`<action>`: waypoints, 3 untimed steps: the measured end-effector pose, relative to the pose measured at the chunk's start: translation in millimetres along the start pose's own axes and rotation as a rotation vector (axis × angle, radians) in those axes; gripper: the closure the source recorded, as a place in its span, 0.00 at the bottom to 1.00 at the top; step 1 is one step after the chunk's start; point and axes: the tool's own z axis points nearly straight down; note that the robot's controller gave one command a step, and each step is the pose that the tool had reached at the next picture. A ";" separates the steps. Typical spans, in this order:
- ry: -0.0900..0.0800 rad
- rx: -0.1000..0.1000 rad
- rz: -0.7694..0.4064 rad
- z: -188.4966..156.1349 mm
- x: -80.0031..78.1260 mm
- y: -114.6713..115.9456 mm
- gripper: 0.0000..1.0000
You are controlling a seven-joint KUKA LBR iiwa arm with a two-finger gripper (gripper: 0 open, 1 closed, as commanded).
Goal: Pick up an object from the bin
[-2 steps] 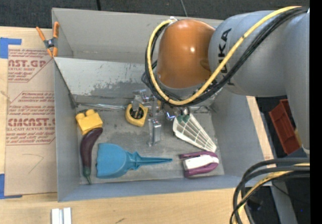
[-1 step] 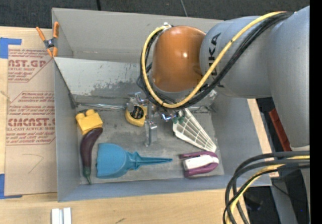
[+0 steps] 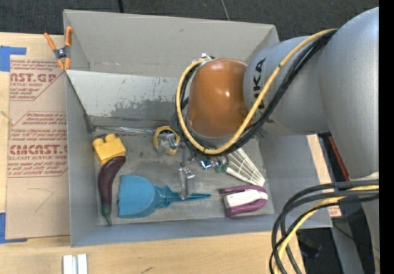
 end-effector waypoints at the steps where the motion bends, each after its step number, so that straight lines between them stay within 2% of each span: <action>1: -0.008 0.000 -0.071 42.0 -5.9 32.2 1.00; 3: -0.008 0.000 -0.071 42.0 -5.9 32.0 1.00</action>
Offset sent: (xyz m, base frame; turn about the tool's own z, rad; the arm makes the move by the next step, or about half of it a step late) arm 0.0000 0.0000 0.0000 0.0000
